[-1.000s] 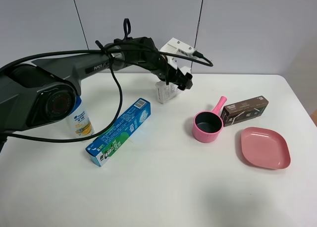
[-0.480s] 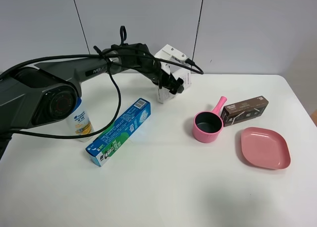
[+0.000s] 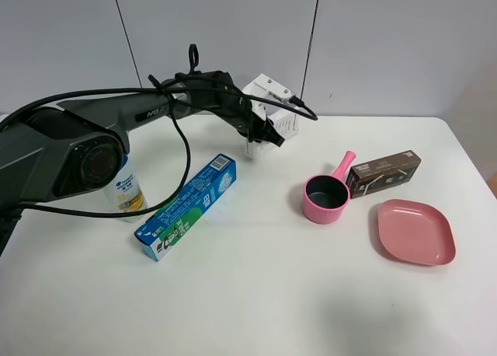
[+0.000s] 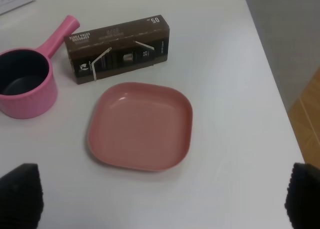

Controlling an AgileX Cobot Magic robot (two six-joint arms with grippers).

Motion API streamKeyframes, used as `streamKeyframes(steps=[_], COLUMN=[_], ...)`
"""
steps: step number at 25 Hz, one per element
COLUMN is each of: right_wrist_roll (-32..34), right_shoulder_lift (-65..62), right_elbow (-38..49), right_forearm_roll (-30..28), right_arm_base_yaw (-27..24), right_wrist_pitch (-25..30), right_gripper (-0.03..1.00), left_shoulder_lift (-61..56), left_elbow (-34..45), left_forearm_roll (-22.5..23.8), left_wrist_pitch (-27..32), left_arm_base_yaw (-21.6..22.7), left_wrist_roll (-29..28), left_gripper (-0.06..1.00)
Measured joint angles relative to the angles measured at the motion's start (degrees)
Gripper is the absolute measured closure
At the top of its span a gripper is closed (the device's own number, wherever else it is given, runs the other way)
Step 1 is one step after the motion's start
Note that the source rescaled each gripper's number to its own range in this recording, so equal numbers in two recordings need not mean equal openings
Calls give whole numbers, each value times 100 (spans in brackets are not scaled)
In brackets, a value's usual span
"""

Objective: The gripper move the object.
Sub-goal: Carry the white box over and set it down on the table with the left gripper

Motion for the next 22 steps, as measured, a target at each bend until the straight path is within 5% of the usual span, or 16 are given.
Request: streamKeyframes(steps=[6, 13, 16, 22], right_wrist_roll=[0, 0, 0, 0], right_shoulder_lift=[0, 0, 0, 0], right_elbow=[0, 0, 0, 0], right_forearm_roll=[0, 0, 0, 0], right_arm_base_yaw=[0, 0, 0, 0], right_wrist_pitch=[0, 0, 0, 0], right_gripper=[-3, -3, -3, -3], left_shoulder_lift=[-791, -2252, -2671, -3295], left_elbow=[17, 3, 3, 97], left_forearm_roll=[223, 1049, 1542, 1966], left_wrist_pitch=[711, 2259, 3054, 3919], left_arm_base_yaw=[-140, -157, 86, 1098], left_wrist_roll=[-590, -2681, -3592, -3807], left_gripper=[94, 94, 94, 94])
